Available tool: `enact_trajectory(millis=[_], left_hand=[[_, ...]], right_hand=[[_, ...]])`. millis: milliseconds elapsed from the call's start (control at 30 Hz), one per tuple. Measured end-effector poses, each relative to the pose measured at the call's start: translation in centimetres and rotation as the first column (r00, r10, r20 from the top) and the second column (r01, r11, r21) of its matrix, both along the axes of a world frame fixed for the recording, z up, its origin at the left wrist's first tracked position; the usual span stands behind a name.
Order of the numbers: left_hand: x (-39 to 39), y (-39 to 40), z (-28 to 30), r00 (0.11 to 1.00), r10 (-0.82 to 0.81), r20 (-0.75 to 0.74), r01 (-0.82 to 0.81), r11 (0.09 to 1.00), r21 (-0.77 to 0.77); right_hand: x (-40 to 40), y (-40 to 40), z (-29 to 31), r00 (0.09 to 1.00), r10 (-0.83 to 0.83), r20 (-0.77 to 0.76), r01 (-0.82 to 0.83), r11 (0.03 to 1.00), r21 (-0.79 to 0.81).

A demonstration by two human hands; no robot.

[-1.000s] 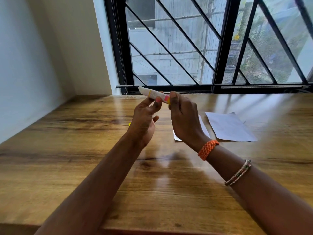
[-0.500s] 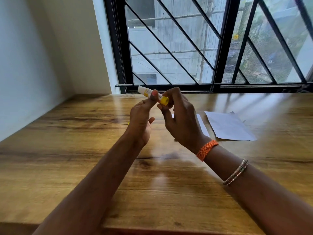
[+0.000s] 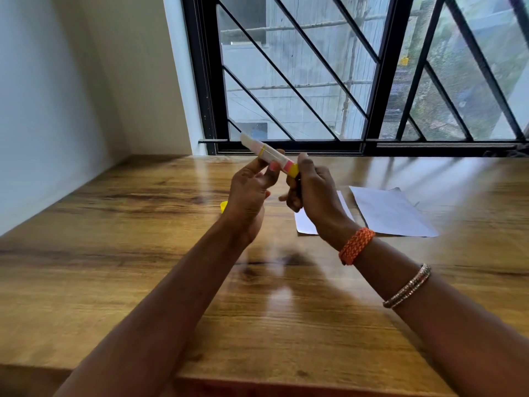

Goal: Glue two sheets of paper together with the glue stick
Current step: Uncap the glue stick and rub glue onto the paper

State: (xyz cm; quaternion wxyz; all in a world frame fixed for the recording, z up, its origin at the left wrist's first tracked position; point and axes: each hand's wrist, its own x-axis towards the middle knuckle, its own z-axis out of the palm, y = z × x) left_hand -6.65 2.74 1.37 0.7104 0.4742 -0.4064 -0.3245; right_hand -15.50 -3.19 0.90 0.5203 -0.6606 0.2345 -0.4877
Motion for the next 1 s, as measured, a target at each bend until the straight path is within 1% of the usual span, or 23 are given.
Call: enact_trajectory(millis=[33, 100, 200, 267, 333, 400, 433, 600, 700, 800, 833, 867, 900, 933, 967, 1000], left_hand=[[0.0, 0.0, 0.0, 1.0, 0.011, 0.009, -0.011, 1.0, 0.002], [0.0, 0.0, 0.1, 0.999, 0.041, 0.009, -0.041, 0.999, 0.007], [0.1, -0.1, 0.1, 0.994, 0.107, 0.015, -0.108, 0.994, 0.034], [0.0, 0.0, 0.0, 0.99, 0.143, 0.005, -0.143, 0.988, 0.052], [0.0, 0.0, 0.0, 0.984, 0.172, -0.039, -0.169, 0.983, 0.076], [0.2, 0.0, 0.0, 0.973, 0.204, -0.104, -0.193, 0.976, 0.105], [0.3, 0.0, 0.1, 0.969, 0.211, -0.132, -0.197, 0.974, 0.112], [0.6, 0.1, 0.3, 0.963, 0.19, -0.191, -0.167, 0.977, 0.132], [0.5, 0.1, 0.2, 0.958, 0.199, -0.206, -0.175, 0.976, 0.131], [0.6, 0.0, 0.2, 0.958, 0.205, -0.2, -0.181, 0.975, 0.13], [0.7, -0.1, 0.2, 0.964, 0.189, -0.189, -0.168, 0.978, 0.125], [0.8, -0.1, 0.2, 0.971, 0.168, -0.171, -0.15, 0.982, 0.116], [0.9, -0.2, 0.1, 0.978, 0.146, -0.151, -0.13, 0.985, 0.109], [0.8, -0.3, 0.0, 0.983, 0.124, -0.136, -0.111, 0.988, 0.105], [0.8, -0.3, -0.1, 0.987, 0.104, -0.123, -0.092, 0.99, 0.103], [0.6, -0.2, -0.1, 0.991, 0.083, -0.11, -0.071, 0.992, 0.103]], right_hand=[[0.0, 0.0, -0.1, 1.0, 0.005, -0.007, -0.005, 1.0, 0.027], [0.2, 0.1, -0.2, 1.0, -0.015, -0.011, 0.015, 1.0, 0.011], [0.5, 0.3, 0.0, 0.996, -0.062, 0.067, 0.064, 0.998, -0.023], [0.5, 0.4, -0.1, 0.99, -0.105, 0.091, 0.114, 0.988, -0.103], [0.5, 0.6, -0.3, 0.985, -0.16, 0.064, 0.171, 0.943, -0.286], [0.4, 0.8, -0.6, 0.976, -0.217, 0.03, 0.205, 0.853, -0.48], [0.4, 0.8, -0.7, 0.972, -0.236, 0.018, 0.209, 0.82, -0.532], [0.0, 0.3, -0.6, 0.95, -0.31, -0.027, 0.232, 0.761, -0.606], [-0.1, 0.0, -0.7, 0.936, -0.344, -0.069, 0.205, 0.695, -0.689], [-0.4, -0.2, -0.5, 0.91, -0.389, -0.143, 0.156, 0.642, -0.75], [-0.4, -0.3, -0.4, 0.904, -0.391, -0.173, 0.142, 0.656, -0.741], [-0.4, -0.4, -0.4, 0.912, -0.355, -0.204, 0.129, 0.723, -0.679], [-0.4, -0.5, -0.2, 0.94, -0.252, -0.23, 0.096, 0.842, -0.531], [-0.4, -0.4, 0.3, 0.972, -0.096, -0.214, 0.032, 0.958, -0.284], [-0.4, -0.4, 0.6, 0.984, 0.054, -0.168, -0.056, 0.998, -0.012], [-0.3, -0.4, 0.7, 0.98, 0.166, -0.108, -0.142, 0.969, 0.201]])
